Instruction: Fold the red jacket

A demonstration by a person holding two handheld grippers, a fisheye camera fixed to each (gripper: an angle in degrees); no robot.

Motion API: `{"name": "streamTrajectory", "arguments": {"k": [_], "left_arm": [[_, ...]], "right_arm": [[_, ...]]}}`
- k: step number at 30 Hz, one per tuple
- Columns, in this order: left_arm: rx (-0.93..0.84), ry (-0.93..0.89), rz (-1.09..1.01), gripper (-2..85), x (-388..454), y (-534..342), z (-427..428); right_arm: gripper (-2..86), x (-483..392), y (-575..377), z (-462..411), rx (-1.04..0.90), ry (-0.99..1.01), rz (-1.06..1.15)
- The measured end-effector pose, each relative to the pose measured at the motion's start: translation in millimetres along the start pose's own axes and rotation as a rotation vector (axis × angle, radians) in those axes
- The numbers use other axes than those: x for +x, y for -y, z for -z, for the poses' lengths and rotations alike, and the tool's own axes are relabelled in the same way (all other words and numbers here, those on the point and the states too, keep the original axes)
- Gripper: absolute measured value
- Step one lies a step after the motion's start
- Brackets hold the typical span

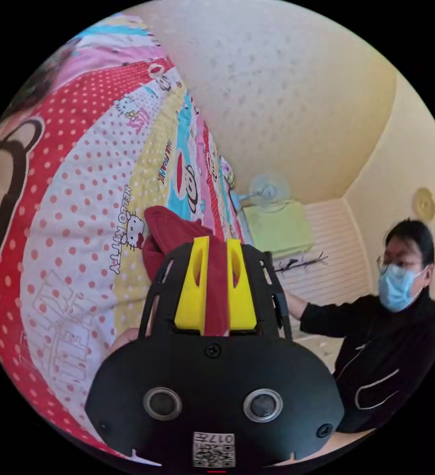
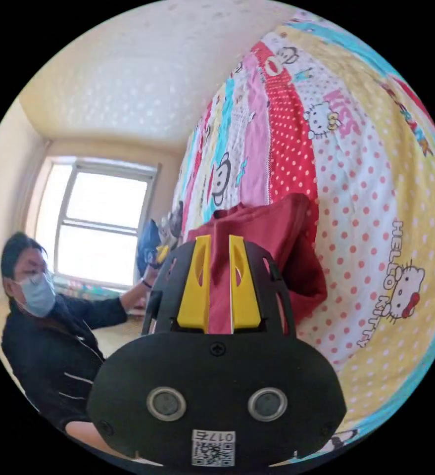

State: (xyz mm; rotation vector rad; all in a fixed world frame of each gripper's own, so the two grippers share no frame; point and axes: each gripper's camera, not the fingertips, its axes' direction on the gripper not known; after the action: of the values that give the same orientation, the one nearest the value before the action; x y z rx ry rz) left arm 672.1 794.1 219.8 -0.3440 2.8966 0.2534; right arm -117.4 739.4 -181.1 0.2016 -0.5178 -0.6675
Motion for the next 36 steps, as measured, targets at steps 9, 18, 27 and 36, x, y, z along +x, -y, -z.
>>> {"name": "streamTrajectory", "arguments": {"k": [9,18,27,36], "left_arm": [[-0.044,0.337,0.014,-0.7,-0.7,-59.8,-52.4],[-0.012,0.424,0.074,13.3,56.2,-138.0,2.9],[0.057,0.233,0.296,14.8,19.8,-184.0,5.6],[0.088,0.203,0.341,15.6,8.6,-171.9,42.1]], "right_arm": [[1.4,14.9,1.7,-83.4,-0.171,-0.314,-0.058],[5.3,-138.5,73.3,-174.2,-0.177,-0.397,0.145],[7.7,-119.5,98.4,-342.6,-0.493,-0.443,0.064],[16.1,-223.6,153.8,-375.3,-0.522,-0.403,0.033]]}}
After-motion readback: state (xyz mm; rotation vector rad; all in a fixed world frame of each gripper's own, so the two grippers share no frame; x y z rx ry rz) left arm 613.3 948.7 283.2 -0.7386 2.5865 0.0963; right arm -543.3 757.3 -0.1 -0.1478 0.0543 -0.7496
